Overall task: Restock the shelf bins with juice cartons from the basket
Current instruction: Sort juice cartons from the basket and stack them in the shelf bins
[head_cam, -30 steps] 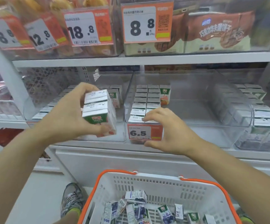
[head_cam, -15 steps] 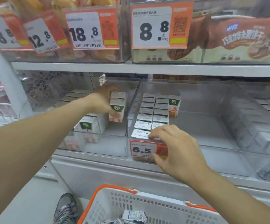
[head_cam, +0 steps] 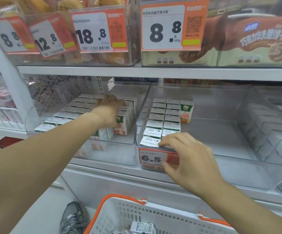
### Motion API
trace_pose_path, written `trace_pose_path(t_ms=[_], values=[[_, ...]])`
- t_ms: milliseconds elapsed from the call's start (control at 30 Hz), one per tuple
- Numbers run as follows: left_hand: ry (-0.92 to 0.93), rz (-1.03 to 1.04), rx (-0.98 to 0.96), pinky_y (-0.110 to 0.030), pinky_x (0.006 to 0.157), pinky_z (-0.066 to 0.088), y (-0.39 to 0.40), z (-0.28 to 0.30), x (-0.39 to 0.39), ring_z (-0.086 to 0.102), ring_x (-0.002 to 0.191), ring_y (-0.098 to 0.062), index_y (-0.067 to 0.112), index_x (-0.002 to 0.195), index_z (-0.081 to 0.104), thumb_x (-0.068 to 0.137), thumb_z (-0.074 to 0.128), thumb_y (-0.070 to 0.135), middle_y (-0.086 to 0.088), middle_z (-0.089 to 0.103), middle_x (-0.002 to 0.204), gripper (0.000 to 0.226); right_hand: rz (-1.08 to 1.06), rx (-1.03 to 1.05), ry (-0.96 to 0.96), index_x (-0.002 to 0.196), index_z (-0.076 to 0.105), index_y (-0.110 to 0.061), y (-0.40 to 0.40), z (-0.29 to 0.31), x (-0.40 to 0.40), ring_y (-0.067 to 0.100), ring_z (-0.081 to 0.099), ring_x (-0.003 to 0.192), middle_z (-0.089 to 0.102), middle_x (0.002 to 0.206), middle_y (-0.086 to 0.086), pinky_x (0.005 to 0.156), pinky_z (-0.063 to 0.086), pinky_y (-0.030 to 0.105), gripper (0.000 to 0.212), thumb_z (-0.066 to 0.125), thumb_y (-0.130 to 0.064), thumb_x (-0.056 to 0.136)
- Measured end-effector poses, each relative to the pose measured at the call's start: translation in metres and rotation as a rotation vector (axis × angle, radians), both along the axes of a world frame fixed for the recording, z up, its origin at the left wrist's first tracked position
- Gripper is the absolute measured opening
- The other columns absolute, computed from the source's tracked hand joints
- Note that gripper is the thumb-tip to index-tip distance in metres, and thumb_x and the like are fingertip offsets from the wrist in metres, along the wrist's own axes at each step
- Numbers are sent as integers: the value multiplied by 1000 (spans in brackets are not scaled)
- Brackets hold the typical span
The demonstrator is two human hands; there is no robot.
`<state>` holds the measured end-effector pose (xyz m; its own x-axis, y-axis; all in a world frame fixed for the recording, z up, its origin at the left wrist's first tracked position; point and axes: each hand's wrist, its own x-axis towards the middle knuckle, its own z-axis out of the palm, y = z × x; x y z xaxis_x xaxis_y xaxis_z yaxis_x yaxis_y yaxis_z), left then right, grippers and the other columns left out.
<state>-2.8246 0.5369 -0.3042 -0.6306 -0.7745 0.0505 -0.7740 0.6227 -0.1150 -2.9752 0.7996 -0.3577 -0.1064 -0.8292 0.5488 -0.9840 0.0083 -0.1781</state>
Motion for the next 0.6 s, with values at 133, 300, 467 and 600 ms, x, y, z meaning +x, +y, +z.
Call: trace_pose_path(t_ms=[133, 300, 467, 600], values=[[281, -163, -1, -40, 104, 44, 19, 14, 18, 51, 125, -30, 19, 137, 53, 80, 74, 27, -10, 56, 133, 61, 30, 32, -12, 105, 62, -36, 2, 4, -1, 10, 58, 105, 62, 109, -20, 73, 41, 22, 44, 79, -33, 66], [804, -316, -113, -27, 73, 49, 96, 24, 42, 62, 75, -21, 11, 96, 69, 84, 64, 6, -4, 69, 83, 14, 142, -55, -115, 107, 66, -20, 5, 3, -3, 23, 55, 113, 62, 117, -3, 92, 50, 43, 38, 75, -14, 71], [953, -373, 173, -19, 58, 43, 177, -8, 56, 53, 57, -13, 16, 90, 67, 86, 63, 12, 0, 64, 69, 8, 245, -262, -113, 92, 68, -6, 28, 10, 2, 28, 57, 92, 61, 96, 9, 81, 49, 41, 15, 68, 0, 78], [772, -299, 449, -21, 59, 46, 218, -88, 68, 56, 59, -9, 23, 92, 68, 85, 62, 19, 7, 64, 69, 9, 318, -61, -160, 92, 68, -10, 52, 3, 5, 13, 52, 74, 59, 88, 2, 69, 43, 22, 13, 66, -3, 81]])
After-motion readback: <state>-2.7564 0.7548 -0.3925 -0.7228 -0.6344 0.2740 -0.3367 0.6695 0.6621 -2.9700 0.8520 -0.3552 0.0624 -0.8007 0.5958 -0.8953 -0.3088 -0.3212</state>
